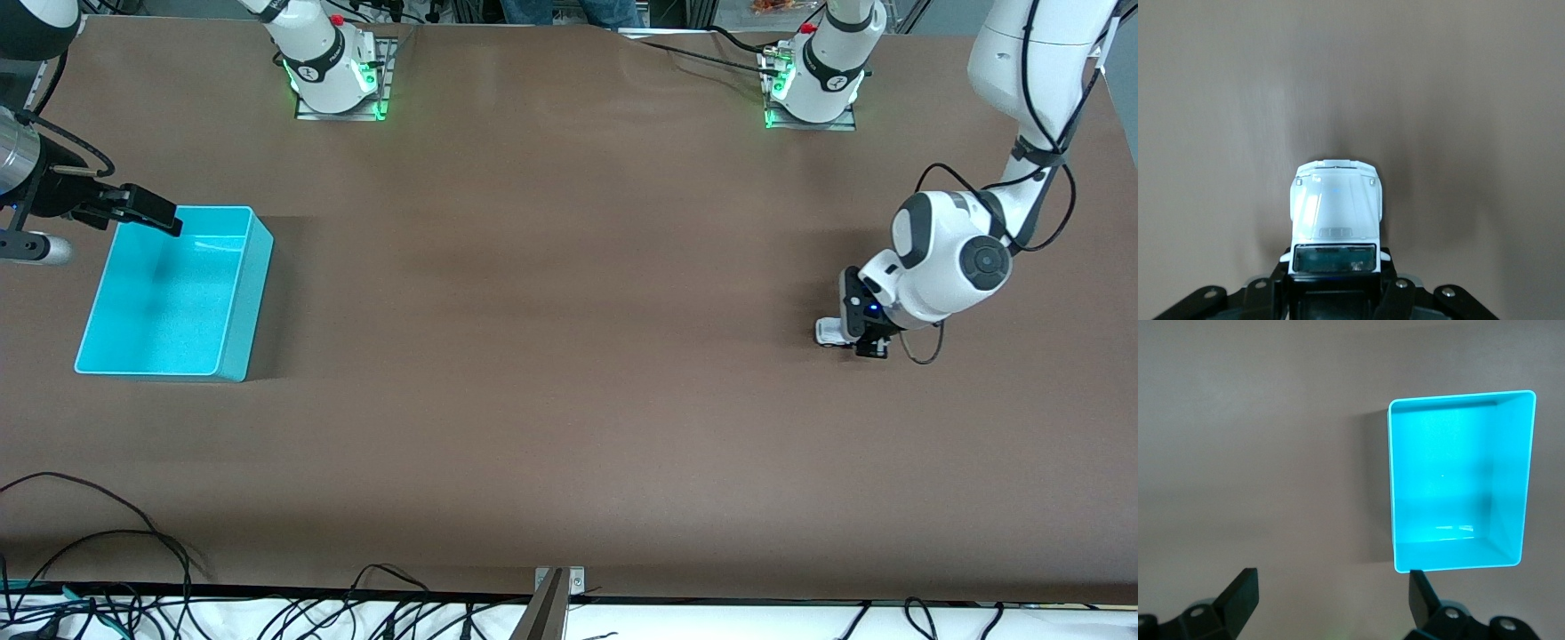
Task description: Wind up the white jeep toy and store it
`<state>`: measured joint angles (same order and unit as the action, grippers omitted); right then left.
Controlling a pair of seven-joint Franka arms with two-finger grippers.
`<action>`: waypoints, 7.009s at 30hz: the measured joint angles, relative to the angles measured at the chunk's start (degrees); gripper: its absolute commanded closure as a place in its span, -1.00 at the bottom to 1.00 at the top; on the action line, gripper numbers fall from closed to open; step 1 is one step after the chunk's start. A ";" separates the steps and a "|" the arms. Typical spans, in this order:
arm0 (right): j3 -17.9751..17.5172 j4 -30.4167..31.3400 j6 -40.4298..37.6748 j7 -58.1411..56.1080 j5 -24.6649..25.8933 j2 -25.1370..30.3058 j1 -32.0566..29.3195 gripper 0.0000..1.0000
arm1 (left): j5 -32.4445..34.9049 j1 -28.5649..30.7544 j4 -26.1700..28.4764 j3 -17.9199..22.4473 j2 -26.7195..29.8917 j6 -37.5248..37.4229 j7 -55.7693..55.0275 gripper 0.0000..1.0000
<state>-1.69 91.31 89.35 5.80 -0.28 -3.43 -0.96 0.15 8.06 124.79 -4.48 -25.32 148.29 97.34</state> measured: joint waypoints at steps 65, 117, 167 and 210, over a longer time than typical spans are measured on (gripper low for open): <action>0.01 0.00 0.00 0.00 0.00 0.00 0.00 -1.00 | -0.04 7.07 -4.81 9.10 -3.08 0.76 16.71 -0.75; 0.27 0.00 -0.02 0.03 0.00 0.00 0.01 -1.00 | -0.95 6.06 -16.33 5.21 12.08 -29.98 -14.28 -1.00; 0.30 -0.03 -5.14 -0.06 -0.15 0.27 0.08 -1.00 | -0.68 -8.66 -36.69 -2.10 20.26 -56.96 -75.90 -1.00; -0.27 21.32 18.02 -64.44 -0.20 -5.04 0.43 -1.00 | 1.51 -11.33 -32.60 2.63 26.40 -58.77 -82.69 -1.00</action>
<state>-1.97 112.63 107.36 -58.63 -0.48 -8.48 -0.53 1.66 -3.27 92.19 -1.85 1.08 89.52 14.65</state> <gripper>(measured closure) 0.000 0.000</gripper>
